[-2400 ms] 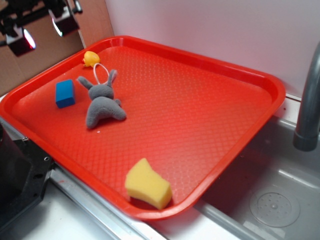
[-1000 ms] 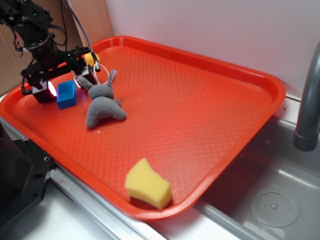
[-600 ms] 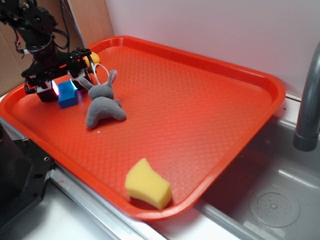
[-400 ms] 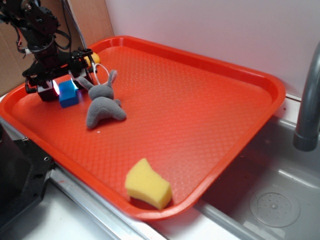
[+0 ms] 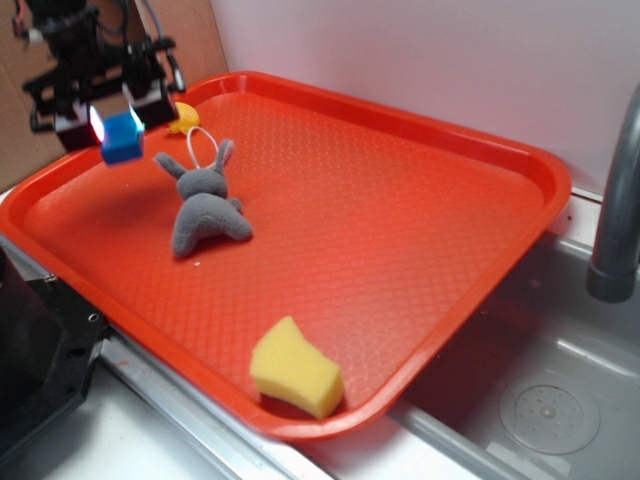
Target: Grab the blue block.
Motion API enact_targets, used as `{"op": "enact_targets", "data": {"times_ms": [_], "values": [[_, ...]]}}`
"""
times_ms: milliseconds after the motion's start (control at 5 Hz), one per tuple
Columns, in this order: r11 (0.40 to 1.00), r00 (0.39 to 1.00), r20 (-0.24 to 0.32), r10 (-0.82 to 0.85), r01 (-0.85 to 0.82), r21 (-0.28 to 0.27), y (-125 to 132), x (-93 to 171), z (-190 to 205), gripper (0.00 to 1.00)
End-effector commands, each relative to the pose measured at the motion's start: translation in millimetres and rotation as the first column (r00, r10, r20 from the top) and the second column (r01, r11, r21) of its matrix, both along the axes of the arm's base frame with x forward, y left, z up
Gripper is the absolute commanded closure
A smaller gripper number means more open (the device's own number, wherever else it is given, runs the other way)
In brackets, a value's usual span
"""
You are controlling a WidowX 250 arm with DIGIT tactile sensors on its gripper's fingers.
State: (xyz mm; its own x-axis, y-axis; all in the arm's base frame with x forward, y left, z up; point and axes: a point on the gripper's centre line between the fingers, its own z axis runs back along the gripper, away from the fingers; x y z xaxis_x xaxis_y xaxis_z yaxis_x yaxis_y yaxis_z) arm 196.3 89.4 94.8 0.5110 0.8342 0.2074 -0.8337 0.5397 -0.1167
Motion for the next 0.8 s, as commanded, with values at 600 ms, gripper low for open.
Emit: {"op": "enact_targets", "data": {"times_ms": [600], "values": [[0.740, 0.741, -0.024, -0.671, 0.667, -0.085, -67.5, -7.4, 139.0, 1.00]]}}
